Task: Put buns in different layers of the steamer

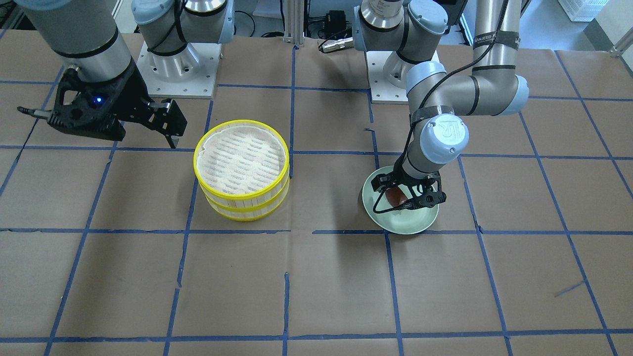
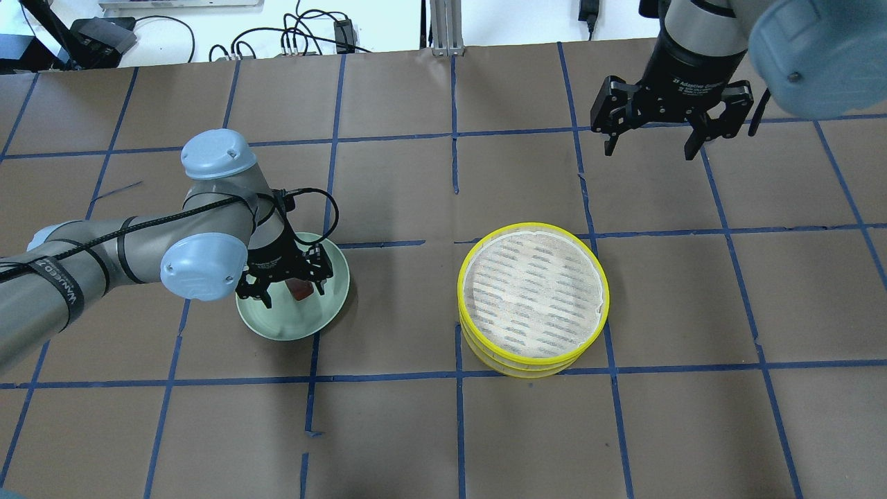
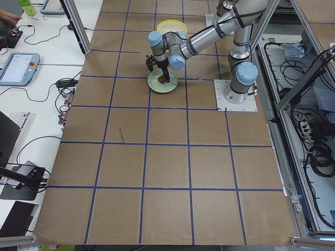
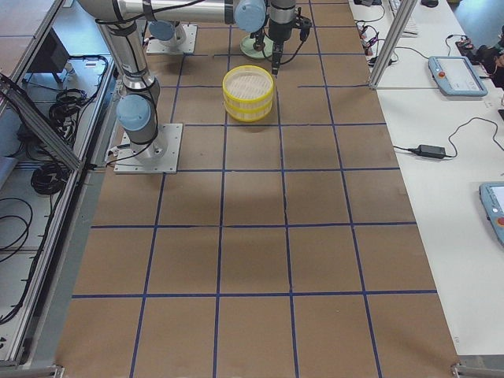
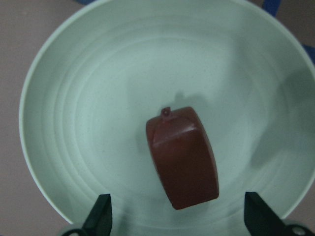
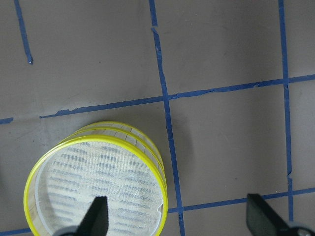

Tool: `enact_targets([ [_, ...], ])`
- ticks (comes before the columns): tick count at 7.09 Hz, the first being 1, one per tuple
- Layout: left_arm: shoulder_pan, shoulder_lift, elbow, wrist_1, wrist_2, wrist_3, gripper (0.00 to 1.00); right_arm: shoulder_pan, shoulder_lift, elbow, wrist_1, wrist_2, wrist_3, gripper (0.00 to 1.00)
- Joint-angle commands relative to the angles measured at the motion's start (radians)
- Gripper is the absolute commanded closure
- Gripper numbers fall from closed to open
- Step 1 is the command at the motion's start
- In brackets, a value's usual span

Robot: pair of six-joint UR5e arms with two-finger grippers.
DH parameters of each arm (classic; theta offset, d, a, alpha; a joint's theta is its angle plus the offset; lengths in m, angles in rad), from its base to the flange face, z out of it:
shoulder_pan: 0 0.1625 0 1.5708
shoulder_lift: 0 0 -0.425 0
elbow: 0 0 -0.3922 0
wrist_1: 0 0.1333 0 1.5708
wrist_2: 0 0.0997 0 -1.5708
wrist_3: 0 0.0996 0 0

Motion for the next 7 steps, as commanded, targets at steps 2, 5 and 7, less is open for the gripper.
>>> enact_targets([
  [2, 0.000, -0.001, 0.009, -0.001, 0.002, 0.026, 0.53, 0.096, -0.107, 0.019, 0.048, -0.005, -0.004, 0.00],
  [5, 0.002, 0.001, 0.017, -0.003, 0.059, 0.053, 0.90, 0.109, -0.107, 0.027, 0.039, -0.002, -0.019, 0.00],
  [7, -0.001, 0.031, 0.058, -0.032, 0.061, 0.044, 0.97, 0.106, -0.093, 0.029, 0.012, 0.001, -0.171, 0.00],
])
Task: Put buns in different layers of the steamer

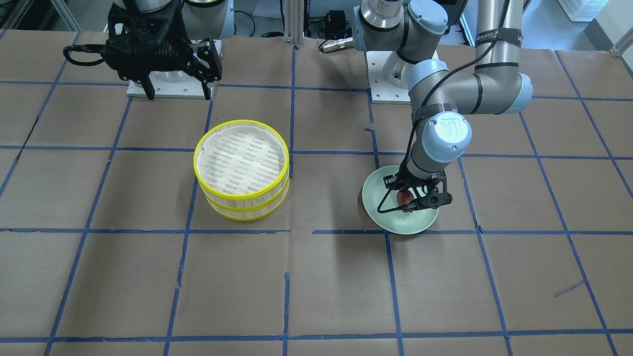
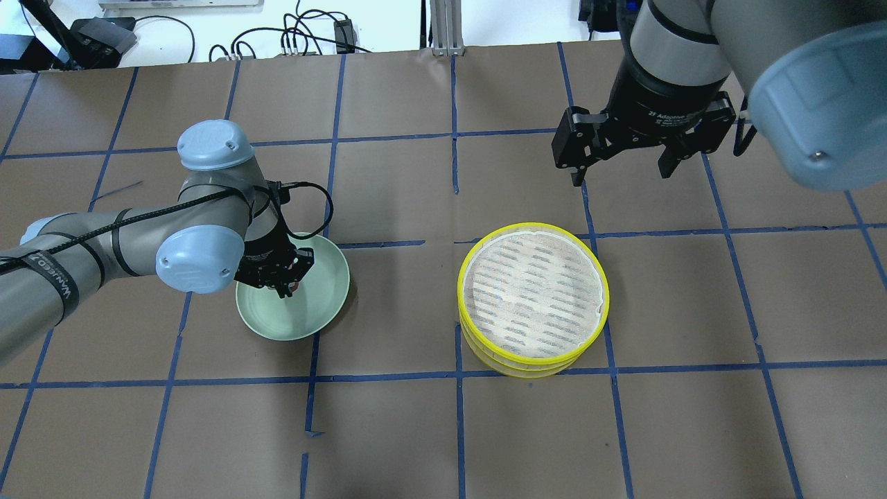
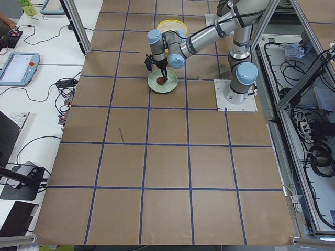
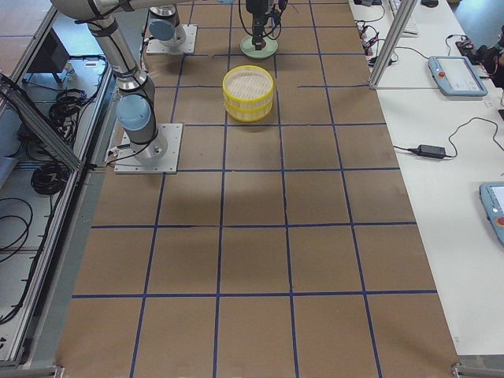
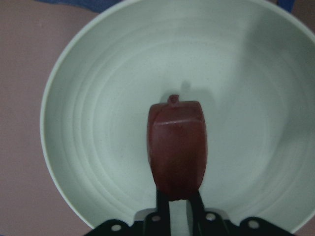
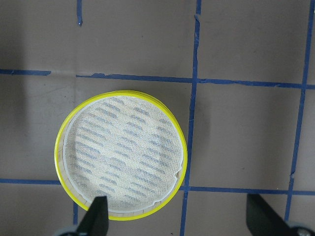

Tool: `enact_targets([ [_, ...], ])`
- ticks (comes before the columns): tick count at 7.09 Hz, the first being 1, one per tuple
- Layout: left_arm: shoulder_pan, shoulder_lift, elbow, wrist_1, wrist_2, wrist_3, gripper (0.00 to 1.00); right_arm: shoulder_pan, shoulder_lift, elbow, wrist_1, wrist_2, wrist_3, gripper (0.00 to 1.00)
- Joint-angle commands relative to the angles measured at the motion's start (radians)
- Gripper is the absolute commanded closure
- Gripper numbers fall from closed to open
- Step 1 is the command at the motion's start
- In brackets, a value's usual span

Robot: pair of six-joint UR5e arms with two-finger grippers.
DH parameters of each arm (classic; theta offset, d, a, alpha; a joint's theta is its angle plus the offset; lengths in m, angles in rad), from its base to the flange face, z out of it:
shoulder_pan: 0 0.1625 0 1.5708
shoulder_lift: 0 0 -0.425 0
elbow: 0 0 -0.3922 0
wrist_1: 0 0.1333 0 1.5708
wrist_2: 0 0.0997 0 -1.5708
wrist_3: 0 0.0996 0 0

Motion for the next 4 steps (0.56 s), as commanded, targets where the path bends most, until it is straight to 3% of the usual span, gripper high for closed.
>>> enact_targets([
  [1, -0.020, 0.046, 0.077, -0.087, 0.001, -0.017, 0.97, -0.009, 0.009, 0.000, -0.032, 0.000, -0.073, 0.00],
  [3, -0.129, 0.102, 0.256, -0.274, -0.079, -0.117, 0.98, -0.011, 0.010, 0.000, -0.032, 0.002, -0.082, 0.00],
  [4, -0.221, 0.106, 0.317, -0.294, -0.126, -0.204, 0.98, -0.012, 0.010, 0.000, -0.035, 0.002, -0.080, 0.00],
])
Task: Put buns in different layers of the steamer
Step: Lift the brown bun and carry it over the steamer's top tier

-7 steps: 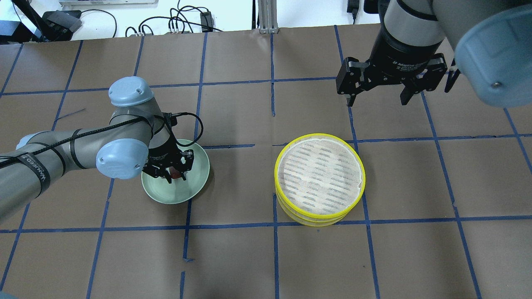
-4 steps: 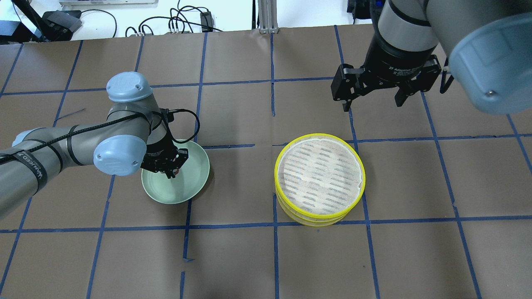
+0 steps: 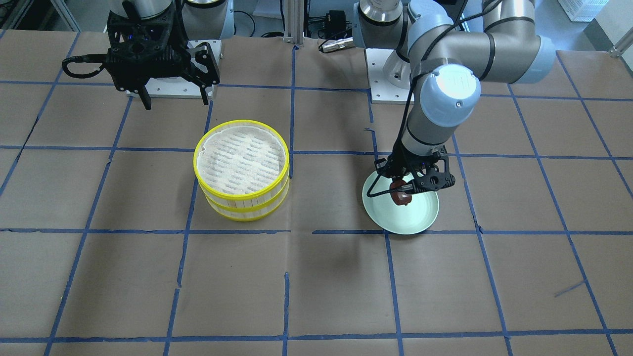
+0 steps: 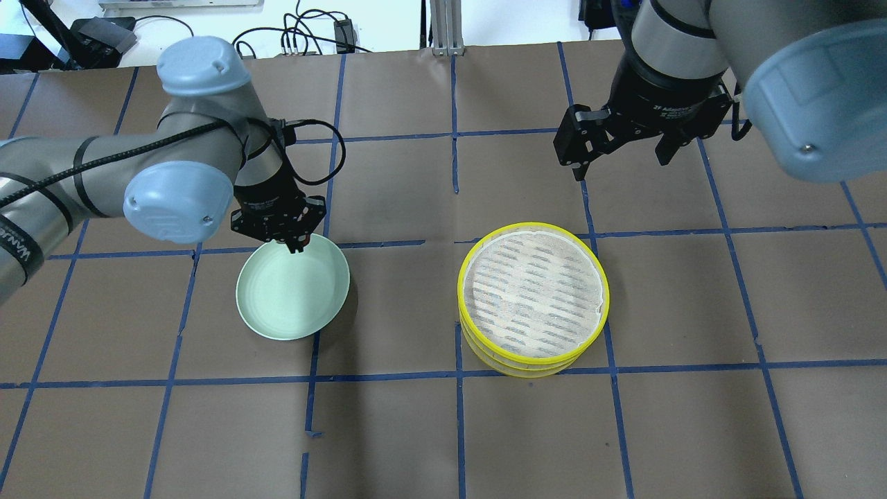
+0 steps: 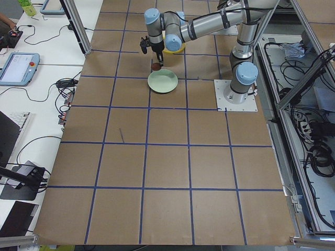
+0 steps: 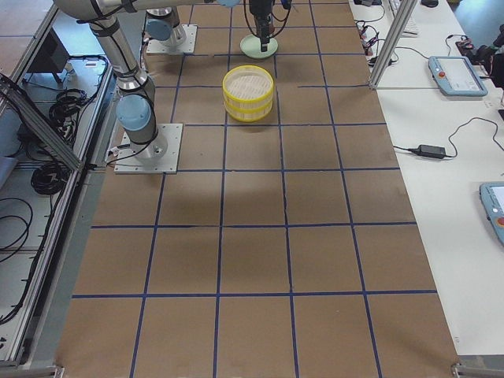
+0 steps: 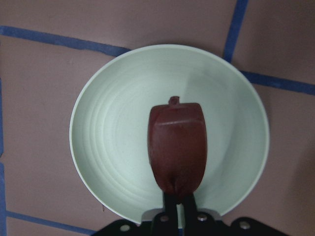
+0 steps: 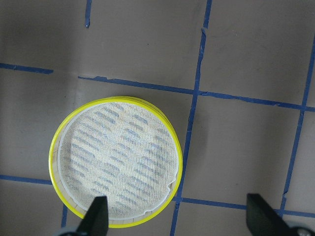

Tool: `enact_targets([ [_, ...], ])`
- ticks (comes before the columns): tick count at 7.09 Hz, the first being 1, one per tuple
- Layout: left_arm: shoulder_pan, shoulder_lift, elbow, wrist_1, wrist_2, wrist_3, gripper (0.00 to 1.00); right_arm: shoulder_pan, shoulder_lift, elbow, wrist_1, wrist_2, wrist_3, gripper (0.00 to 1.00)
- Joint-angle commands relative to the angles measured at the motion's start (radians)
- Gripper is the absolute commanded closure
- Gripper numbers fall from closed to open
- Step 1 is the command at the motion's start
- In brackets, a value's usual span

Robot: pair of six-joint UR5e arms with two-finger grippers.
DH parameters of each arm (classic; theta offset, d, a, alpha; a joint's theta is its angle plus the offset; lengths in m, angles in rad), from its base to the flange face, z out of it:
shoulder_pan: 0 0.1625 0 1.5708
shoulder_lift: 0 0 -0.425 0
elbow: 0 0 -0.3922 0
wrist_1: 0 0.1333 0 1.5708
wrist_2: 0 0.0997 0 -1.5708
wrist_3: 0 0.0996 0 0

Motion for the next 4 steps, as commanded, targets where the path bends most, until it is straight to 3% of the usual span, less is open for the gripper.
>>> enact_targets([
  [1, -0.202, 0.020, 0.109, -0.054, -0.109, -0.248, 0.98, -0.008, 0.001, -0.002, -0.001, 0.002, 0.001, 0.00],
  [3, -0.326, -0.012, 0.110, 0.082, -0.183, -0.505, 0.98, -0.092, 0.001, -0.016, 0.014, 0.018, -0.006, 0.00],
  [4, -0.376, -0.019, 0.108, 0.092, -0.185, -0.565, 0.98, -0.148, 0.001, -0.019, 0.014, 0.060, -0.010, 0.00],
])
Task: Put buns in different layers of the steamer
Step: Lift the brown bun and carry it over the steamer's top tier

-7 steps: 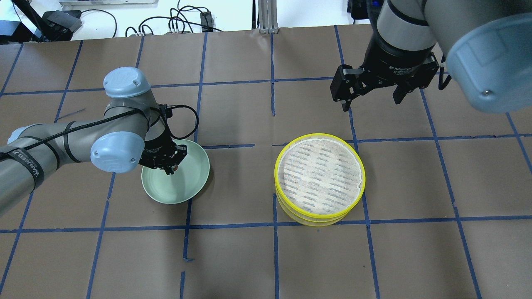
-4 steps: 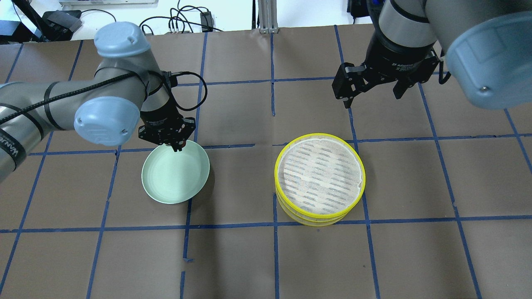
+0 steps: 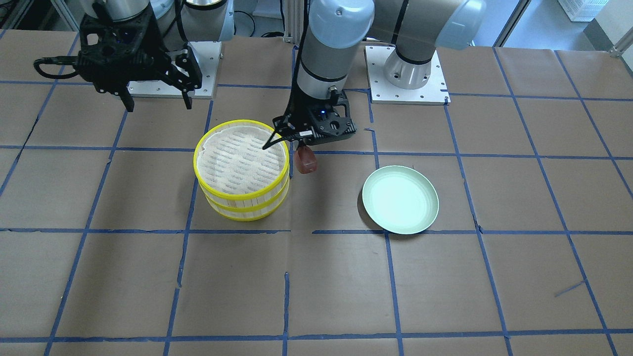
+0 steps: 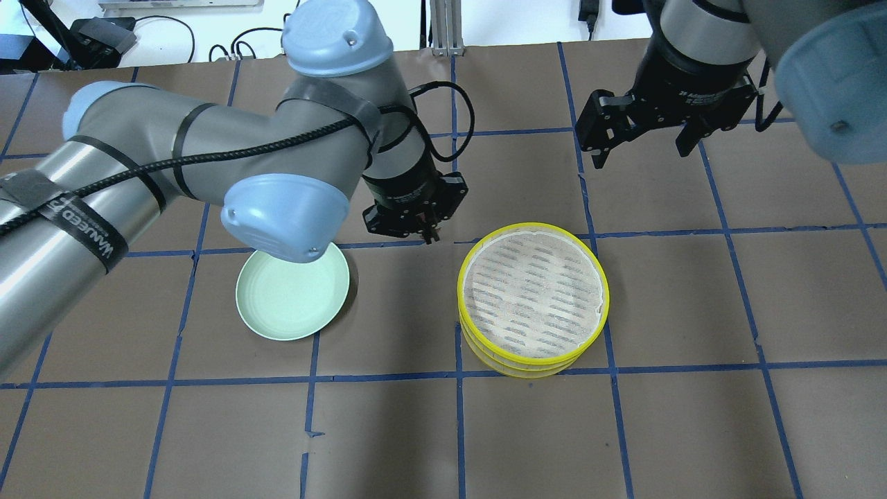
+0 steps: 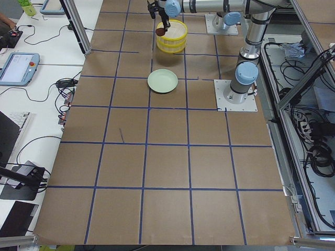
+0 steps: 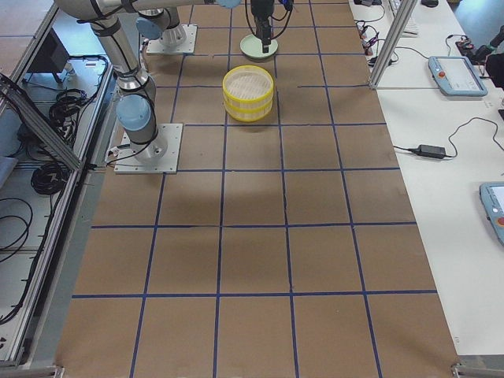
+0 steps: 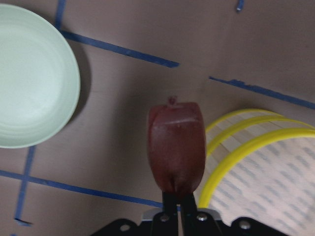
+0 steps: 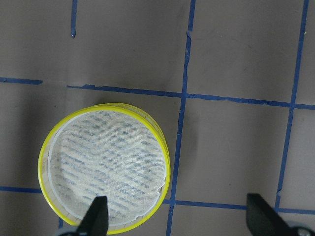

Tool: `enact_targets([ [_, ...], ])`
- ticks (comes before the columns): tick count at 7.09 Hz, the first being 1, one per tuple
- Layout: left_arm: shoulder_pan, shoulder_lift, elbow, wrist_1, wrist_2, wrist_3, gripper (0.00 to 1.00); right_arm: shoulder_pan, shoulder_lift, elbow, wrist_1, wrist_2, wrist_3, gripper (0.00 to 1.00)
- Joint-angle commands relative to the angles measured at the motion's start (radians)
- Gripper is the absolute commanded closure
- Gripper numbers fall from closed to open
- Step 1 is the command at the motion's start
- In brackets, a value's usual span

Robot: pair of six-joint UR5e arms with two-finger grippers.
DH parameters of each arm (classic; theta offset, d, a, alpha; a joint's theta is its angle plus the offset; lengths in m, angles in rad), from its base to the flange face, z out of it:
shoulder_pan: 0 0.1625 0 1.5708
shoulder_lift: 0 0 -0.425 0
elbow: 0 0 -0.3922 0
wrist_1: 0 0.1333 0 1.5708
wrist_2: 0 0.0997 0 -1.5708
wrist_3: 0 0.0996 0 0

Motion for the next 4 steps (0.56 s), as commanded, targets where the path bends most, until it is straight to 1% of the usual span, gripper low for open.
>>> enact_targets([
  [1, -0.092, -0.037, 0.001, 0.040, -0.024, -0.117, 0.93, -0.110, -0.002, -0.011, 0.003, 0.033, -0.006, 0.00],
  [2, -0.107, -0.096, -0.009, 0.106, -0.086, -0.160, 0.67, -0.146, -0.002, -0.020, 0.023, 0.045, -0.026, 0.00],
  [3, -0.129, -0.124, -0.015, 0.156, -0.088, -0.198, 0.34, -0.151, -0.002, -0.022, 0.034, 0.046, -0.025, 0.00],
  [4, -0.159, -0.098, -0.010, 0.161, -0.082, -0.230, 0.00, -0.148, -0.002, -0.022, 0.034, 0.046, -0.025, 0.00],
])
